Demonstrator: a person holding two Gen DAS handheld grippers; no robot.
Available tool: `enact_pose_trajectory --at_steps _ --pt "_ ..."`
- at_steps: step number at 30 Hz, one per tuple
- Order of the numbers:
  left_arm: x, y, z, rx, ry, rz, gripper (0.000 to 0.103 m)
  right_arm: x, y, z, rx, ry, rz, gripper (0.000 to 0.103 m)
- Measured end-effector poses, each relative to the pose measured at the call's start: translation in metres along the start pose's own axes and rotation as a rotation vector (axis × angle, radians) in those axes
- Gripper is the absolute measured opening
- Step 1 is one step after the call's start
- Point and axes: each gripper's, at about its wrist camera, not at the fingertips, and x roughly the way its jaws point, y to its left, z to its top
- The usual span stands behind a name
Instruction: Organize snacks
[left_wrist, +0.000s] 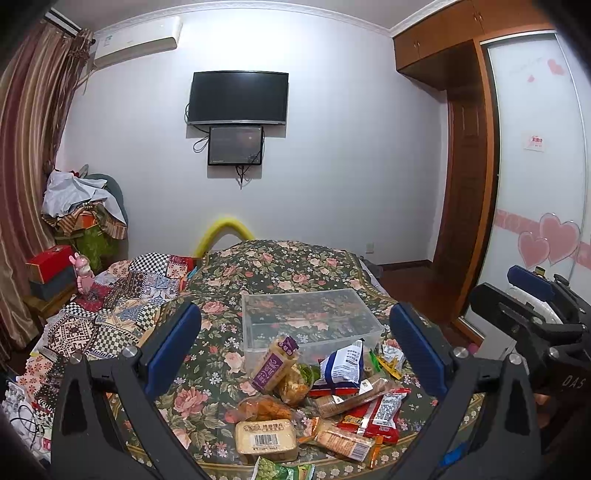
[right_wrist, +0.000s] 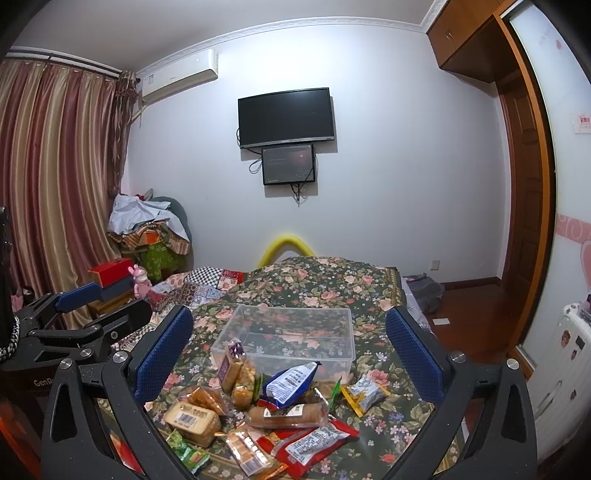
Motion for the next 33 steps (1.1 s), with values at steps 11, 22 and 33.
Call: enact_pose_trajectory --at_steps 11,22,33 --pt "0.0006 -0.0004 -0.0003 0.001 0.002 -0.002 0.103 0.001 0.0004 -0.0007 0.007 0.006 0.003 0.103" --pt "-0.0001 0.0012 -0.001 0.002 0.002 -0.001 0.103 0.001 -0.0046 -0.0013 0.023 0.012 0.004 0.103" --pt "0.0002 0.0008 -0.0024 0.005 0.0 0.001 0.103 0.0008 -0.0073 -0.0001 0.027 0.011 0.005 0.103"
